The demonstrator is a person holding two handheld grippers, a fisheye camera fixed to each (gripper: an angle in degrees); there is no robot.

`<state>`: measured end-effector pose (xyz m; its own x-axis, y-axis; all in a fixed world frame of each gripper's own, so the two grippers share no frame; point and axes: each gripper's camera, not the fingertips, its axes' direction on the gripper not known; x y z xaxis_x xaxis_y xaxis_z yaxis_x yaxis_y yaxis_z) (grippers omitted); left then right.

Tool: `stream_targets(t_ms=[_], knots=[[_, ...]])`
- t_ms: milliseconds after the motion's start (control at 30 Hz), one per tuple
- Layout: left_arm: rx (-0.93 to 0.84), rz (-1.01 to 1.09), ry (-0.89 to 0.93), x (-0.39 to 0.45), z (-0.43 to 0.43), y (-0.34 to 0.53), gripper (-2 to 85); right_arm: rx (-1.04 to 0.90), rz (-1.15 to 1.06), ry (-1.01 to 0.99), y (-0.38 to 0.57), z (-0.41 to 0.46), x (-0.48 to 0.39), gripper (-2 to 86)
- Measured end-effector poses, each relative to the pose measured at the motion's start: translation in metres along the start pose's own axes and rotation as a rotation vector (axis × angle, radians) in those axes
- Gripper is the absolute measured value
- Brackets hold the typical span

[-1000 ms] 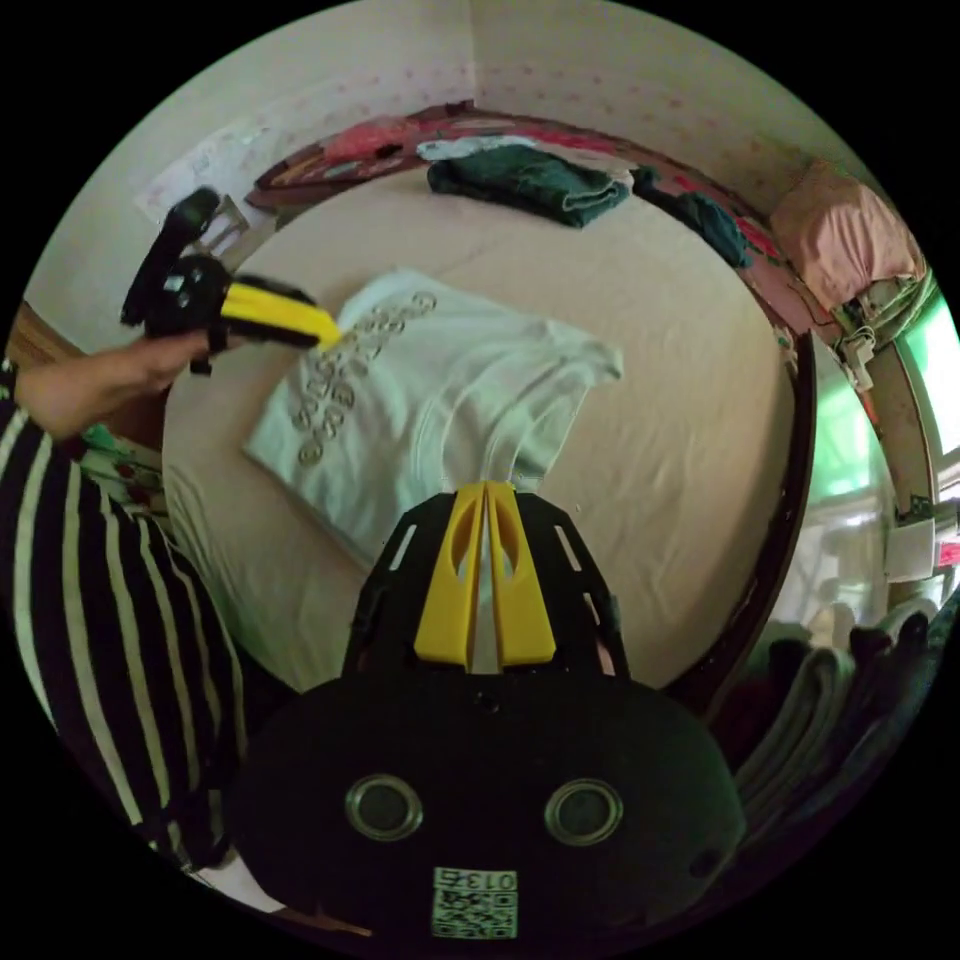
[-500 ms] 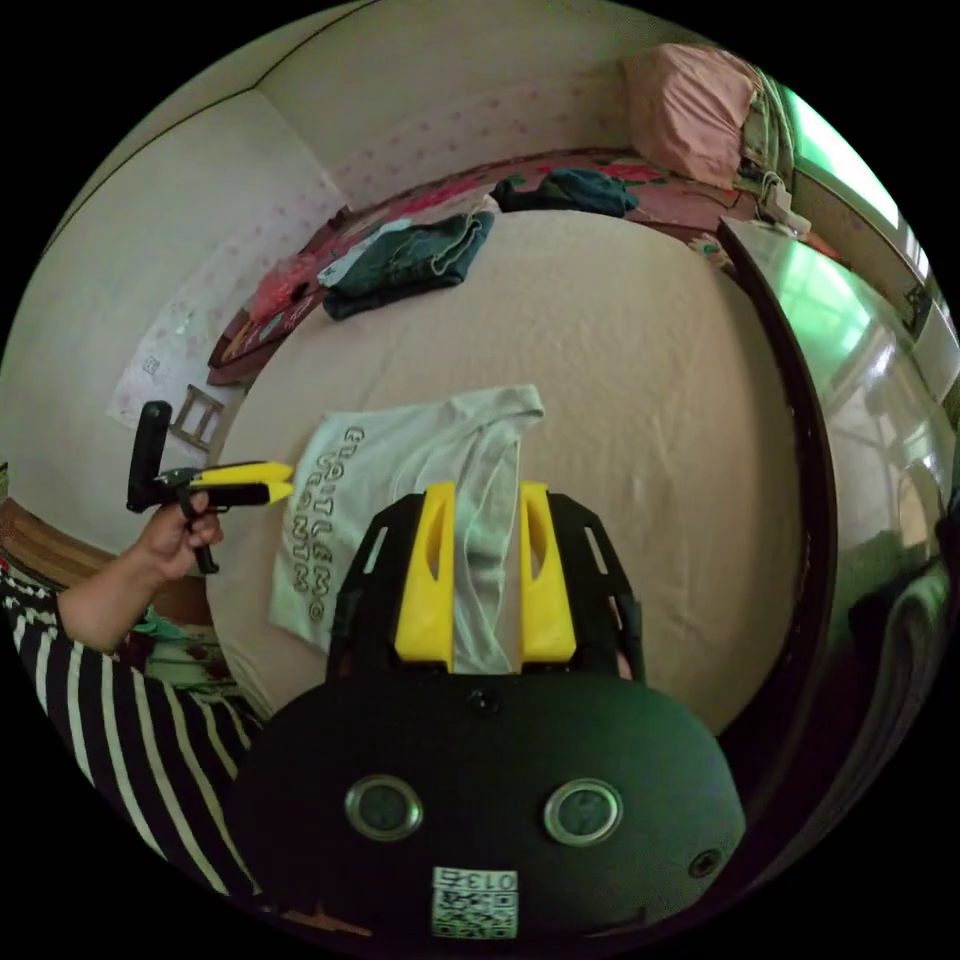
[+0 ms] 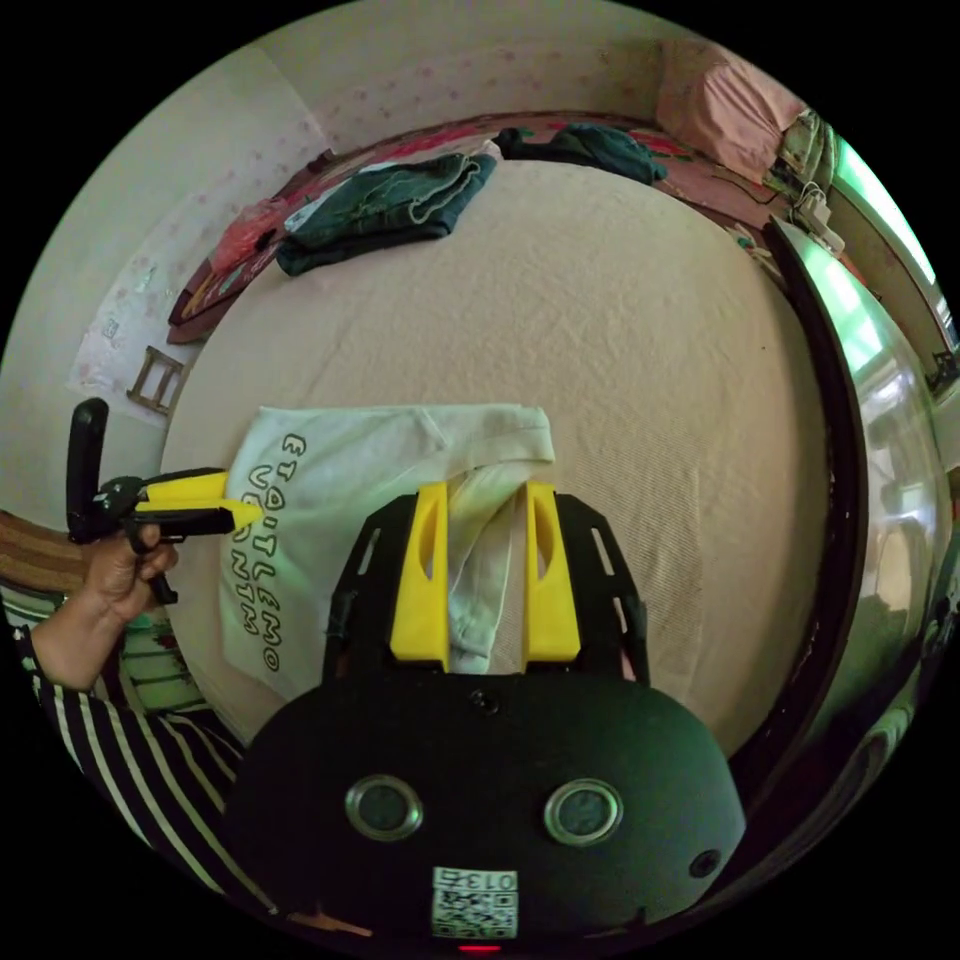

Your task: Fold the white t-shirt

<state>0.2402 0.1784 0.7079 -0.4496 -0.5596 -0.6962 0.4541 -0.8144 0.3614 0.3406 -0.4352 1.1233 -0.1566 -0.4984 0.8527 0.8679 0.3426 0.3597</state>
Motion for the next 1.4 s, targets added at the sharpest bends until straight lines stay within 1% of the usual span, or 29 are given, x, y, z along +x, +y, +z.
stream_targets(t_ms=[100,167,267,367,433,567,600,700,767,833,900,967,1100,1233,1400], knots=[[0.016,0.033,-0.045,0.013,-0.007,0.004,8.3,0.003,0.013,0.006,0.013,-0.002,-0.007,11.2],[0.066,0.125,-0.124,0.033,-0.015,0.011,7.8,-0.001,0.000,0.000,0.020,-0.003,-0.013,11.0],[0.080,0.186,-0.191,0.048,-0.013,0.022,8.0,-0.005,-0.004,0.009,0.034,-0.005,-0.020,10.6],[0.091,0.146,-0.123,0.046,-0.012,0.030,10.2,0.009,0.006,0.000,0.050,-0.009,-0.024,10.1],[0.073,0.116,-0.076,0.046,-0.011,0.034,11.2,0.010,-0.023,0.034,0.064,-0.011,-0.033,9.1],[0.065,0.087,-0.051,0.056,-0.011,0.046,12.4,0.010,-0.097,0.041,0.086,-0.015,-0.051,6.7],[0.064,0.082,-0.046,0.058,-0.011,0.048,12.5,0.022,-0.118,0.077,0.094,-0.017,-0.057,6.5],[0.049,0.045,-0.004,0.067,-0.009,0.058,13.0,0.041,-0.073,0.051,0.115,-0.023,-0.060,5.9],[0.070,0.019,0.026,0.074,-0.010,0.067,11.7,0.053,-0.051,0.021,0.128,-0.026,-0.060,4.8],[0.070,0.019,0.013,0.083,-0.010,0.072,9.4,0.039,-0.078,0.028,0.142,-0.031,-0.071,3.3],[0.054,0.029,0.021,0.094,-0.011,0.075,7.2,0.028,-0.131,0.094,0.153,-0.035,-0.085,2.7],[0.064,0.069,-0.024,0.116,-0.017,0.082,6.6,0.039,-0.167,0.169,0.168,-0.042,-0.100,2.3],[0.137,0.137,-0.020,0.146,-0.037,0.102,6.3,0.170,-0.185,0.232,0.215,-0.081,-0.126,1.8],[0.209,0.174,0.067,0.174,-0.064,0.124,6.2,0.300,-0.160,0.275,0.270,-0.134,-0.144,1.6],[0.270,0.322,0.168,0.226,-0.102,0.139,6.1,0.435,-0.075,0.347,0.336,-0.207,-0.161,1.4]])
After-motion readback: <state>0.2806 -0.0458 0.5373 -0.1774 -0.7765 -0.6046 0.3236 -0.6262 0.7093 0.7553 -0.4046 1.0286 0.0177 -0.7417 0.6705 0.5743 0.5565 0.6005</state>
